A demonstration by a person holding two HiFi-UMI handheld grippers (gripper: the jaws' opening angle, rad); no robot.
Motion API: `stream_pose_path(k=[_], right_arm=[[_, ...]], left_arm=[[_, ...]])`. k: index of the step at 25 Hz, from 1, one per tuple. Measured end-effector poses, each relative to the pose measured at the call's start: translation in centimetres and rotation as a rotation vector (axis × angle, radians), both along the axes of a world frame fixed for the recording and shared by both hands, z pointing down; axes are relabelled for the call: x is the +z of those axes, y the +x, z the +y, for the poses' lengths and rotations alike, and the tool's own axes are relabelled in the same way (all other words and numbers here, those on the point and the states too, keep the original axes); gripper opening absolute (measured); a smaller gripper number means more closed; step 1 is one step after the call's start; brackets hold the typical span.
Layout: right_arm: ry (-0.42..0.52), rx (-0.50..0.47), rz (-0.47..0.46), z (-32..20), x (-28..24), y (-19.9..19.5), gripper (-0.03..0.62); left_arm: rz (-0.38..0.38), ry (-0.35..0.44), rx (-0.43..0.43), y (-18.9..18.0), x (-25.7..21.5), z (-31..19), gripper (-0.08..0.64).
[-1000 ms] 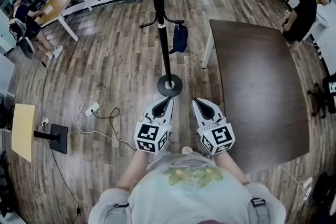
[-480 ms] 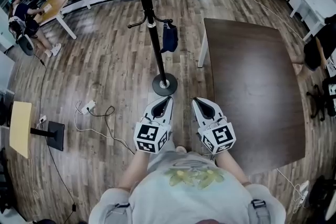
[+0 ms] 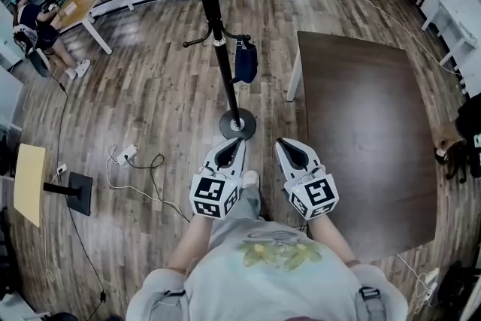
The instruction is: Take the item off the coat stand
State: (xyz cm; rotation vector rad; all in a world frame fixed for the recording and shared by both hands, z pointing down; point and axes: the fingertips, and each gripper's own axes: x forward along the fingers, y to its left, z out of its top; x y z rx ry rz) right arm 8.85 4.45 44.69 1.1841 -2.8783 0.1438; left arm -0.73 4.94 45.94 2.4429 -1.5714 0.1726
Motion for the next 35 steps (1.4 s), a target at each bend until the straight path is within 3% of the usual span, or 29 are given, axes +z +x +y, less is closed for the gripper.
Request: stream_pose_path(k=[8,24,35], right_arm=[[0.001,0.000,0.022,-6.9,-0.1,-1.8,0.035],[-0.050,-0.036,0.057,-19.3,1.7,-6.4,0.176],[-0.103,-0.022,0.099,-23.4,4.6,-7.3,0.229]], left_arm=[[0.003,0.006,-0.004,-2.3,-0.2,-6.8,0.015],[0.001,0.001,0.005,-6.8,0.5,-18.3,0.015],[0.015,-0.042,0.034,-7.5,2.8,-21.8,0.015]])
